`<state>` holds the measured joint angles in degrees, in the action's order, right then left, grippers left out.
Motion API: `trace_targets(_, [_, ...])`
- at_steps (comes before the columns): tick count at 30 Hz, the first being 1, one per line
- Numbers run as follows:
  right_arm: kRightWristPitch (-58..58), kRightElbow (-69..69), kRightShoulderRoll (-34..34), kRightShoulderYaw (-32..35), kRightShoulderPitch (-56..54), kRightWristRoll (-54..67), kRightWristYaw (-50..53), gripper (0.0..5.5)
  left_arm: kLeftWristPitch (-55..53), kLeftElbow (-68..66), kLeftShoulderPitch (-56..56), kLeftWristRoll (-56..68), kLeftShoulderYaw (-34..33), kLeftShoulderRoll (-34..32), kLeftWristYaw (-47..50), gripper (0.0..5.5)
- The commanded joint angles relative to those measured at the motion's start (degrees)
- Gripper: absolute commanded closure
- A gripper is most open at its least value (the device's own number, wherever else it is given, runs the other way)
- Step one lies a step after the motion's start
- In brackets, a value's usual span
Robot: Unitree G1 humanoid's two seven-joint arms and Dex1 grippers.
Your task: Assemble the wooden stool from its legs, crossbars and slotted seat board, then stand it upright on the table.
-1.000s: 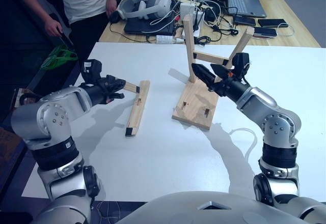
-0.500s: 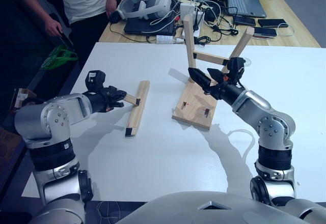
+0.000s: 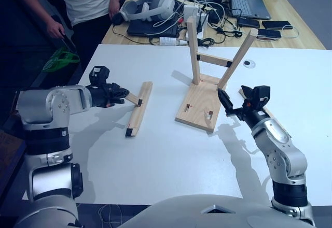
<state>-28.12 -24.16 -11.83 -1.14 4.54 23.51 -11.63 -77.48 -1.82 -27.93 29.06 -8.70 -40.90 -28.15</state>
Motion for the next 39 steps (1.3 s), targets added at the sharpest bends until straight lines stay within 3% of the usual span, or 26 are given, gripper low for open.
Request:
trace_targets(1, [3.0,-0.5,0.5,-1.3,3.1,-2.5,-0.4,0.12,1.5,-6.5,-3.1,-4.2,7.3,-2.6,-1.0,5.09])
trace_targets(6, [4.0,0.3,1.6,-1.9,3.1,-3.2,-0.5,0.12,4.3,-17.8,-10.4,-8.0,9.0,0.7,1.3,5.09])
trace_targets(17, [4.0,1.4,2.1,-1.4,2.1,-3.3,-0.7,0.12,4.6,-36.0,-16.6,-10.7,-4.4,9.0,14.4,5.09])
trace_targets(22, [3.5,1.4,1.8,-1.3,1.9,-3.3,-1.0,0.12,-1.0,-25.9,-15.2,-7.4,3.2,8.9,6.6,5.09])
trace_targets(28, [3.2,1.4,1.8,-1.7,2.2,-3.8,-1.1,0.12,-6.4,-7.1,-14.1,-1.4,16.8,1.6,-6.1,5.09])
trace_targets(33, [3.3,1.3,1.6,-2.4,2.5,-4.6,-1.3,0.12,4.1,2.7,-13.9,-5.7,30.1,-6.7,-14.5,5.09])
trace_targets(36, [3.4,1.3,1.7,-2.4,2.5,-4.9,-1.2,0.12,9.0,8.4,-11.8,-8.1,33.2,-8.5,-16.1,5.09])
trace_targets(39, [3.3,1.3,1.9,-2.3,2.5,-5.1,-1.1,0.12,7.1,12.5,-7.7,-6.6,30.9,-7.9,-15.5,5.09])
